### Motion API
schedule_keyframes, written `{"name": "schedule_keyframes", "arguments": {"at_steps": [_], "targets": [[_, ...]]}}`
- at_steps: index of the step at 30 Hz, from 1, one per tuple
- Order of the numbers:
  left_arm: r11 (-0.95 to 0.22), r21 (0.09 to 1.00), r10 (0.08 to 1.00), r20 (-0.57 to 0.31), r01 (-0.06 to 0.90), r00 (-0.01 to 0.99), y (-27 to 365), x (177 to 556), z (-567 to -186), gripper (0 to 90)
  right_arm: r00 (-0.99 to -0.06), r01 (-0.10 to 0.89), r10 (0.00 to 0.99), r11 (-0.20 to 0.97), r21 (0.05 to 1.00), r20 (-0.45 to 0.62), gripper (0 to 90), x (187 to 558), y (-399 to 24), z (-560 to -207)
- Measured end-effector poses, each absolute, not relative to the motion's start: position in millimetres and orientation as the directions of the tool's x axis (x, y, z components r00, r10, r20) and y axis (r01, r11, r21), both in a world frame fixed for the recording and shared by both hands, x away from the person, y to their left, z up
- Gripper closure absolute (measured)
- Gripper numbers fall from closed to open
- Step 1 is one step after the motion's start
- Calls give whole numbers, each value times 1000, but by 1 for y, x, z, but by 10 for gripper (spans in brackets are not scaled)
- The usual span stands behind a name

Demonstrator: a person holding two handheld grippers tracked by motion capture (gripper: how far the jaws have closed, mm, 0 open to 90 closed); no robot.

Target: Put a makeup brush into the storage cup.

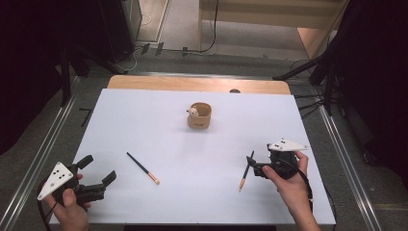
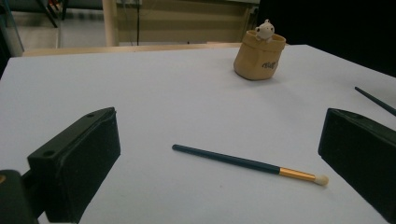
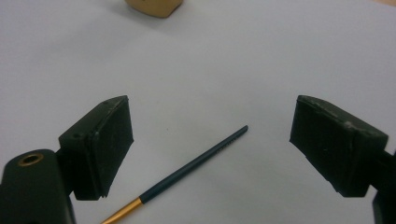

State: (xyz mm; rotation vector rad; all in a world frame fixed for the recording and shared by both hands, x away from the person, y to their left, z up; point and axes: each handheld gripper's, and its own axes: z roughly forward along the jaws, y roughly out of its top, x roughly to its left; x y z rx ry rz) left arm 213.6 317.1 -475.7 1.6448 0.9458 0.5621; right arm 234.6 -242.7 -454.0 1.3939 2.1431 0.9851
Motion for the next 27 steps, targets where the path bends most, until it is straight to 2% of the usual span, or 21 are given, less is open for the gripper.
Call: {"name": "schedule_keyframes", "arguments": {"at_steps": [14,20,27], "targets": [[-77,951,817,-112,300,565,317,214,-476,0,-444,748,893,324,579,75,158,251,-230,-467],[-78,951,819,-111,300,563,317,214,-476,0,-433,801,898,341,493,82,137,257,-221,-473],[-79,950,819,-111,302,563,318,215,-477,0,-402,845,913,342,411,67,176,263,-215,-477]]}}
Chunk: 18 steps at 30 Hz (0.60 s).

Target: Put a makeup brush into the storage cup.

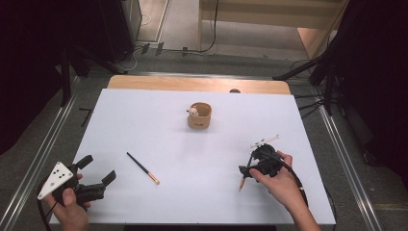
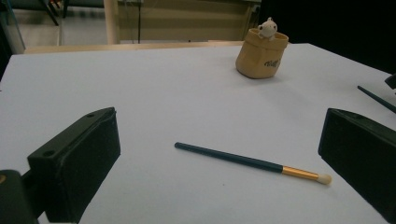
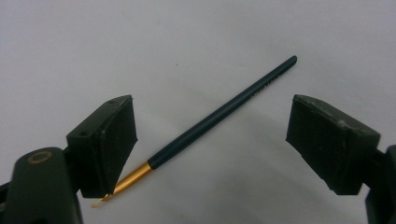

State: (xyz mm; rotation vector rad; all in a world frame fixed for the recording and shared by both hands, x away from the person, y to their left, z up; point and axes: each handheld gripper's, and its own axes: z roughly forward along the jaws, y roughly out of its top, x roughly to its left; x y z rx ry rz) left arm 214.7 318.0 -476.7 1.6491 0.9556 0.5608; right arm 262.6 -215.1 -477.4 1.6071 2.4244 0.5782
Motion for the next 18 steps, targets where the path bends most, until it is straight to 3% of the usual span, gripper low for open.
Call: {"name": "schedule_keyframes", "arguments": {"at_steps": [6,12,18], "targets": [[-80,950,819,-110,302,563,318,215,-477,0,-424,852,906,394,345,14,258,264,-207,-483],[-77,950,819,-112,301,562,319,215,-477,0,-405,875,914,381,297,20,268,266,-201,-486],[-76,951,820,-112,301,562,319,215,-477,0,-364,906,930,341,252,47,394,268,-198,-486]]}}
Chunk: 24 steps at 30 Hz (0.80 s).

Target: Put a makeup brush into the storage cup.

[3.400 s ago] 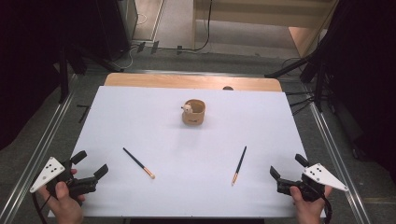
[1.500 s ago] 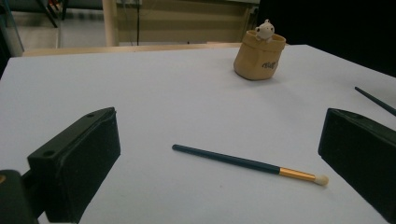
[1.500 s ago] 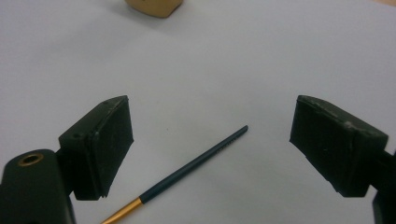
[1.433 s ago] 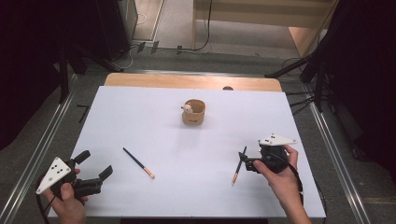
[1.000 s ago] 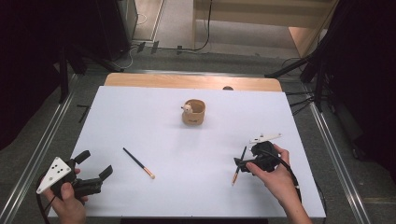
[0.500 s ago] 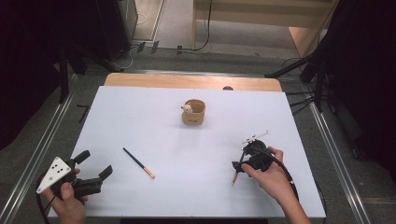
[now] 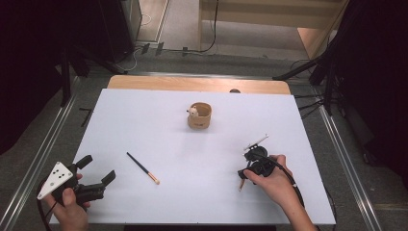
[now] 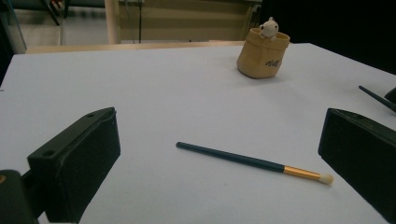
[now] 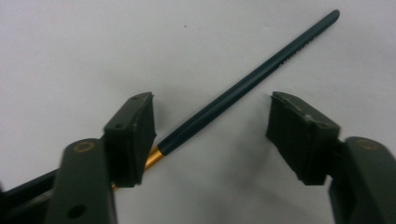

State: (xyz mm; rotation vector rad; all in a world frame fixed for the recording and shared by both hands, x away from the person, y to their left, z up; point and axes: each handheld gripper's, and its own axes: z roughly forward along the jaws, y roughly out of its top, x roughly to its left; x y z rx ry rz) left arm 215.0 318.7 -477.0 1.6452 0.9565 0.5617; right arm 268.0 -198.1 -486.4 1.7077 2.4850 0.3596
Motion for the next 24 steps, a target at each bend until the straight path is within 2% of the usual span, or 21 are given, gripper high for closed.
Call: {"name": "schedule_keyframes", "arguments": {"at_steps": [3,4,5,6,7,14,20,24], "targets": [[-79,950,821,-110,302,561,318,215,-477,0,-340,913,941,327,245,11,534,268,-197,-485],[-80,950,820,-110,302,561,318,215,-477,0,-326,919,945,314,239,10,645,268,-198,-484],[-80,950,820,-109,302,562,318,215,-477,0,-326,919,945,314,239,10,645,268,-198,-484],[-79,950,819,-111,302,563,317,215,-477,0,-327,917,945,316,243,7,784,268,-198,-484],[-80,950,818,-112,303,564,317,215,-477,0,-330,916,944,319,245,6,845,268,-198,-484],[-73,948,806,-126,310,578,310,216,-476,0,-320,914,947,302,270,22,853,266,-200,-484],[-86,945,793,-127,316,596,297,222,-473,0,-313,882,946,258,394,82,853,261,-205,-475],[-102,941,777,-127,322,616,285,227,-471,0,-312,864,945,238,444,101,853,259,-207,-471]]}}
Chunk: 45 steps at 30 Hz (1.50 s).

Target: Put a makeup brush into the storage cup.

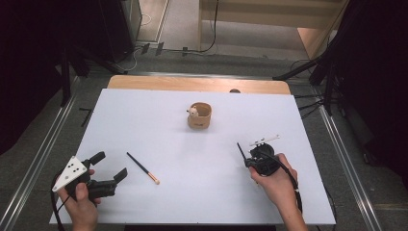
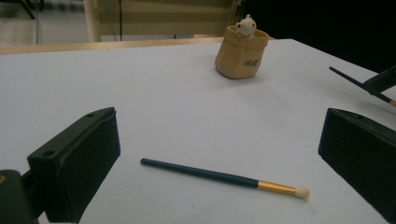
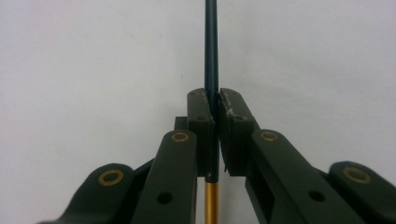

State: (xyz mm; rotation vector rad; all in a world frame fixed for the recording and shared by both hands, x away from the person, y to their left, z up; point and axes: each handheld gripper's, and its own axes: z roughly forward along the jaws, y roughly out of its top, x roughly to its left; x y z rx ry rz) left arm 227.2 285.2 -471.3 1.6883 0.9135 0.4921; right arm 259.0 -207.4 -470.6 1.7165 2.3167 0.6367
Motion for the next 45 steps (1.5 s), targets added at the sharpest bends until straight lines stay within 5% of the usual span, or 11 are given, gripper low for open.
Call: {"name": "schedule_keyframes", "arguments": {"at_steps": [17,22,45], "targets": [[-118,942,712,-140,314,688,234,255,-460,0,-353,709,917,132,693,187,852,242,-225,-456],[-135,943,692,-129,304,710,223,263,-461,0,-379,646,915,154,748,139,852,238,-222,-456],[-229,916,487,-185,329,854,181,267,-461,0,-556,467,828,236,852,76,852,224,-191,-454]]}}
